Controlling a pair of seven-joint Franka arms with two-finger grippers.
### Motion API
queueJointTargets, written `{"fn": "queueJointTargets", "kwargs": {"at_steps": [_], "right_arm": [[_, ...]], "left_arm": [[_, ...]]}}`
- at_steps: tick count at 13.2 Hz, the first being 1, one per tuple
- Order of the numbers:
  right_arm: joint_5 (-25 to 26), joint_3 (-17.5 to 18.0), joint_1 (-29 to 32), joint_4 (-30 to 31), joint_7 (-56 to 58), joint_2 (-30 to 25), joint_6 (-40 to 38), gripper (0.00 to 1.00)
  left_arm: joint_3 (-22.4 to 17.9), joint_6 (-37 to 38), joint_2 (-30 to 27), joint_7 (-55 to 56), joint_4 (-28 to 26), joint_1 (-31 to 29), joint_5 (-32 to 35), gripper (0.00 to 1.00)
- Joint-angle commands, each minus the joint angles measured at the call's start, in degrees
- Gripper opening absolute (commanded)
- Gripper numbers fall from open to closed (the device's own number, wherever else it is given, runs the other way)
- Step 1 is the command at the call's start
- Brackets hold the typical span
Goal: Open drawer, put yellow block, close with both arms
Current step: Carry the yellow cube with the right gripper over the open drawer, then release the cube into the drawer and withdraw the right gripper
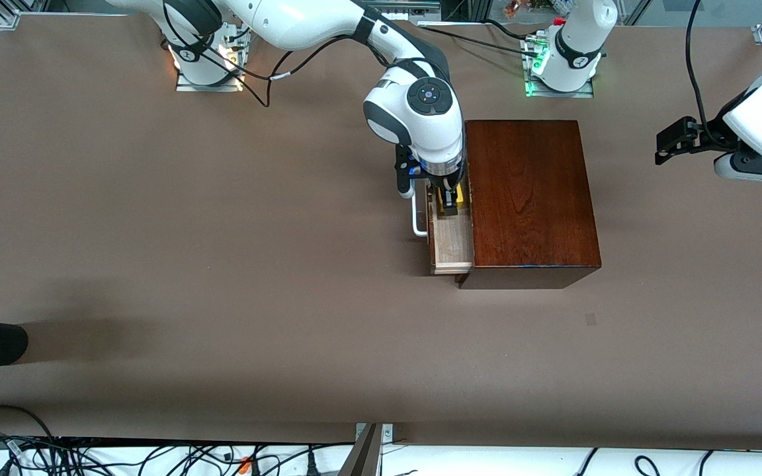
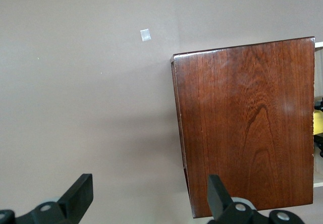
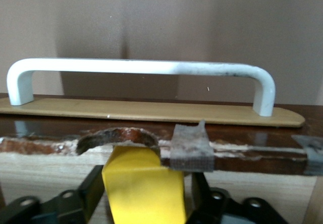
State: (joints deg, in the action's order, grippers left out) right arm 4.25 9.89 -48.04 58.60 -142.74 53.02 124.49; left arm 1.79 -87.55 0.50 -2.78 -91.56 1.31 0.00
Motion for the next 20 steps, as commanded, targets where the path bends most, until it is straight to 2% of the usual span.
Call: {"fn": "queueJointTargets", "kwargs": {"at_steps": [1, 7, 10, 12, 13, 15, 18, 20], "right_arm": [[0.24, -0.04, 0.31, -2.52, -1.40, -0.46, -4.59, 1.00], [-10.92, 0.13, 6.80, -4.20, -0.53, -10.38, -16.02, 1.00], [-10.67, -0.56, 9.61, -4.02, 13.74, -14.69, -26.72, 1.00], [-10.14, -0.83, 13.04, -3.58, 30.59, -17.33, -35.41, 1.00], [-9.62, -3.18, 14.45, -2.97, 40.86, -18.47, -40.25, 1.00], [-9.61, -10.90, 14.64, -0.35, 60.29, -21.71, -45.11, 1.00], [-10.05, -22.33, 15.16, 11.15, 89.21, -30.49, -44.34, 1.00], [-9.52, -23.77, 20.67, 17.48, 104.08, -35.68, -43.55, 1.00]], "left_arm": [[-0.12, 0.36, -0.41, -0.12, -0.20, 0.01, -0.44, 1.00], [-0.03, 0.71, -0.41, -0.21, -0.11, 0.10, -0.44, 1.00], [0.23, 1.42, -0.33, -0.04, -0.11, 0.80, -0.97, 1.00], [3.03, 2.73, 0.55, -0.04, -0.02, 0.89, -1.15, 1.00], [4.96, 4.30, 1.60, 0.05, 0.06, 0.98, -1.32, 1.00], [9.88, 5.99, 4.23, 0.31, 0.15, 0.98, -1.41, 1.00], [16.56, 5.90, 7.92, 0.40, 2.95, 1.15, -1.41, 1.00], [20.43, 5.81, 11.70, -0.12, 6.11, 1.24, -2.02, 1.00]]}}
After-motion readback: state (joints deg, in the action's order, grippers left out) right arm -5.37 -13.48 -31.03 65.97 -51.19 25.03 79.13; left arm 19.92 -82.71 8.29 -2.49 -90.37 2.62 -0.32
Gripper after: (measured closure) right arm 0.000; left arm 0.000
